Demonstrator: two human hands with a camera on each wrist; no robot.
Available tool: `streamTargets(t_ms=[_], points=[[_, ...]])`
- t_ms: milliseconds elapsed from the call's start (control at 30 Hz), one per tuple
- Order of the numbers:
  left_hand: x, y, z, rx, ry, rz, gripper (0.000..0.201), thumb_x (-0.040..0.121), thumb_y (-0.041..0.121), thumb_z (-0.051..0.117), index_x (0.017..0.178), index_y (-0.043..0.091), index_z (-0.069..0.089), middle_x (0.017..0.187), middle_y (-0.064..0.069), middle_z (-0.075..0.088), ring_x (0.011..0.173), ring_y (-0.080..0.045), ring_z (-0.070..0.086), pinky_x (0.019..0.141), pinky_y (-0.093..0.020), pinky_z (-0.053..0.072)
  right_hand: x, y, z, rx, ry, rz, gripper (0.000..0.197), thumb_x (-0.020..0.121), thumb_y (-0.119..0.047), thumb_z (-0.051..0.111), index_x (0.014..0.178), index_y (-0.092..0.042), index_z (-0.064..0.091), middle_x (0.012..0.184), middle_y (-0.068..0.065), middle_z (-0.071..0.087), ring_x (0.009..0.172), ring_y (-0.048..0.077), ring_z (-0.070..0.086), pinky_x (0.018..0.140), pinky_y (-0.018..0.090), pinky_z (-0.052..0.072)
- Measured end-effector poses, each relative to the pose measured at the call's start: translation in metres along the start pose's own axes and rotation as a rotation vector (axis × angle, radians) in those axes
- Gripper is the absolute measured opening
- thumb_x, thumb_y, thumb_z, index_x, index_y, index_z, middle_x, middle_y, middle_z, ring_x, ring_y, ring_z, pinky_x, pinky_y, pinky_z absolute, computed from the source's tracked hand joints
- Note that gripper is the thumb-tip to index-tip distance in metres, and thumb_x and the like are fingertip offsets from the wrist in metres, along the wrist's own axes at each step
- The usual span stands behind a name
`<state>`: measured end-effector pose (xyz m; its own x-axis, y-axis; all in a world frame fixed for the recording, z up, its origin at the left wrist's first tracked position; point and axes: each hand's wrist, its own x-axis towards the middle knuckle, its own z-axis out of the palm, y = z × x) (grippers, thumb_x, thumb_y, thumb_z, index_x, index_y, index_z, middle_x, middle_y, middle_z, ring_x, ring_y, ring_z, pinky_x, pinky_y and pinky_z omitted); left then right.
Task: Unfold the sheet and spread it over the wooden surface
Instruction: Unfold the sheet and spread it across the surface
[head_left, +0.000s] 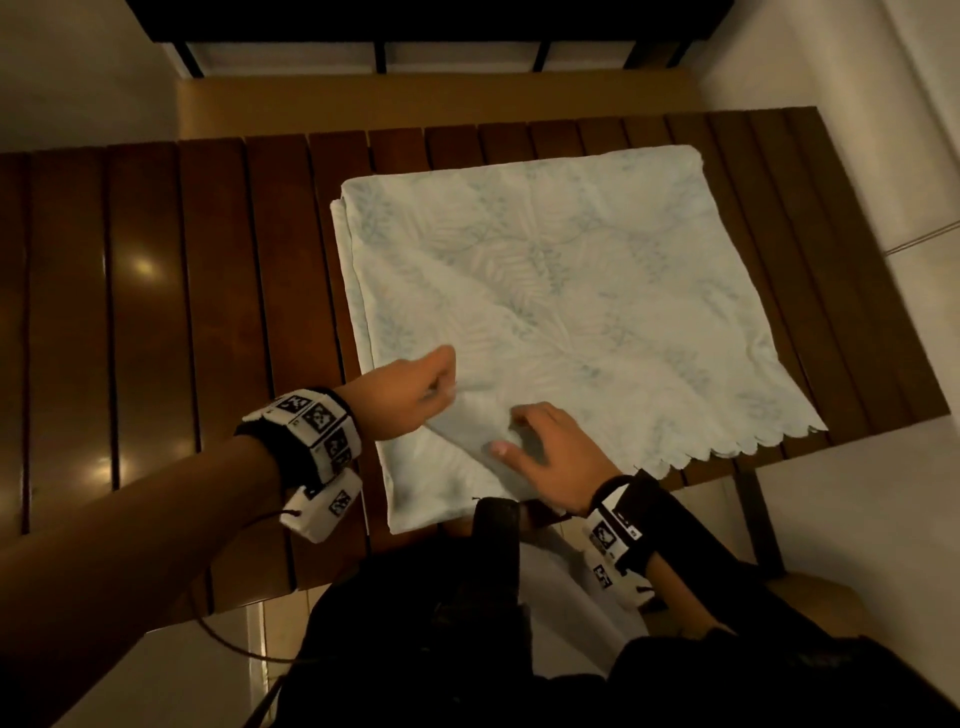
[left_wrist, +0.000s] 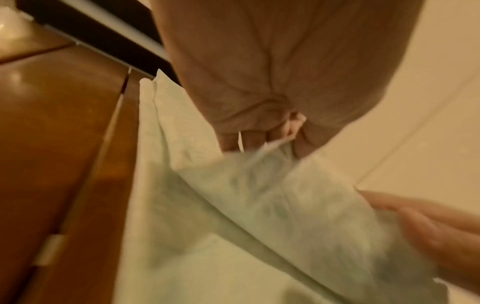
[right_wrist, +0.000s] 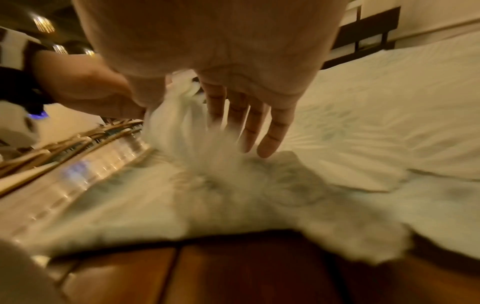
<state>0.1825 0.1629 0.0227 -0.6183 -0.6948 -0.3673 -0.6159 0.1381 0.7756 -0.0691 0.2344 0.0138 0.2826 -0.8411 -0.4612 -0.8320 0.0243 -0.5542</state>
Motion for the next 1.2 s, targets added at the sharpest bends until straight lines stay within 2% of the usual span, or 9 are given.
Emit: streamTargets(t_ms=[100,200,367,533,733,900,966,1066,1200], points=[[0.018,0.033,-0.001,-0.242,0.266,0.026,0.005,0.099,0.009,0.037,0.103,0.012,0.039,0.07,-0.004,0.047,0.052,-0.008,0.043,0.053,-0.033,0.04,0.011,-0.022,0.004,0.079,0.042,-0.005,0.093,0.073,-0.084,0.052,0.136,-0.016,0.043,0.127,0.001,0.053,0.113,0.018,0.052,0.093,0.036,0.046],[0.037,0.067,-0.01,-0.301,0.332,0.099,0.018,0.097,0.014,0.039,0.113,0.021,0.044,0.092,-0.006,0.058,0.073,-0.012,0.059,0.067,-0.04,0.049,0.034,-0.024,0.0,-0.107,0.223,0.014,0.08,0.076,-0.066,0.055,0.135,-0.012,0.045,0.127,0.008,0.055,0.114,0.026,0.053,0.093,0.042,0.046],[0.052,0.108,-0.038,0.66,0.147,0.132,0.079,0.065,0.072,0.068,0.123,0.021,0.051,0.124,-0.008,0.04,0.082,-0.02,0.056,0.067,-0.038,0.055,0.048,0.026,-0.044,-0.252,0.425,0.175,0.06,0.07,-0.03,0.071,0.127,-0.021,0.054,0.127,0.01,0.062,0.111,0.036,0.057,0.089,0.048,0.049],[0.071,0.109,-0.051,0.998,0.168,0.102,0.025,0.089,0.032,0.058,0.1,0.009,0.064,0.119,-0.013,0.05,0.077,-0.027,0.058,0.053,-0.036,0.044,0.043,0.122,-0.097,-0.3,0.459,0.399,0.045,0.075,-0.021,0.07,0.119,-0.018,0.062,0.119,0.015,0.064,0.105,0.041,0.057,0.087,0.049,0.047],[0.118,0.101,-0.059,0.482,0.332,-0.07,0.035,0.092,0.012,0.053,0.127,0.013,0.055,0.126,-0.008,0.056,0.108,-0.027,0.059,0.094,-0.035,0.047,0.075,0.166,-0.19,0.004,0.563,0.227,0.032,0.09,-0.005,0.054,0.12,-0.016,0.057,0.099,0.022,0.068,0.088,0.041,0.063,0.068,0.037,0.044],[0.158,0.097,-0.084,0.376,0.455,-0.128,0.035,0.087,0.038,0.052,0.114,0.017,0.057,0.108,-0.008,0.065,0.093,-0.03,0.065,0.08,-0.042,0.054,0.128,0.172,-0.287,-0.027,0.201,-0.062,0.022,0.08,-0.034,0.068,0.098,-0.025,0.058,0.071,-0.001,0.061,0.065,0.022,0.062,0.053,0.028,0.042],[0.165,0.092,-0.105,0.661,0.306,-0.144,0.057,0.079,0.07,0.048,0.11,0.023,0.052,0.097,0.0,0.066,0.079,-0.026,0.067,0.064,-0.037,0.055,0.157,0.171,-0.321,-0.266,-0.151,-0.087,0.039,0.071,-0.063,0.073,0.09,-0.034,0.055,0.076,-0.007,0.063,0.068,0.013,0.061,0.06,0.032,0.052],[0.188,0.084,-0.135,1.079,-0.091,-0.351,0.063,0.081,0.074,0.045,0.127,0.032,0.041,0.107,0.006,0.067,0.084,-0.021,0.069,0.065,-0.032,0.054,0.208,0.165,-0.347,-0.736,-0.462,-0.143,0.032,0.079,-0.059,0.067,0.101,-0.037,0.059,0.095,-0.004,0.068,0.083,0.018,0.064,0.076,0.039,0.056],[0.23,0.08,-0.203,1.104,0.039,-0.484,0.046,0.087,0.047,0.045,0.124,0.022,0.052,0.112,-0.012,0.068,0.096,-0.035,0.067,0.08,-0.044,0.055,0.291,0.125,-0.395,-0.942,-0.257,-0.223,0.014,0.092,-0.029,0.058,0.098,-0.018,0.065,0.095,0.01,0.067,0.084,0.033,0.063,0.077,0.043,0.055]])
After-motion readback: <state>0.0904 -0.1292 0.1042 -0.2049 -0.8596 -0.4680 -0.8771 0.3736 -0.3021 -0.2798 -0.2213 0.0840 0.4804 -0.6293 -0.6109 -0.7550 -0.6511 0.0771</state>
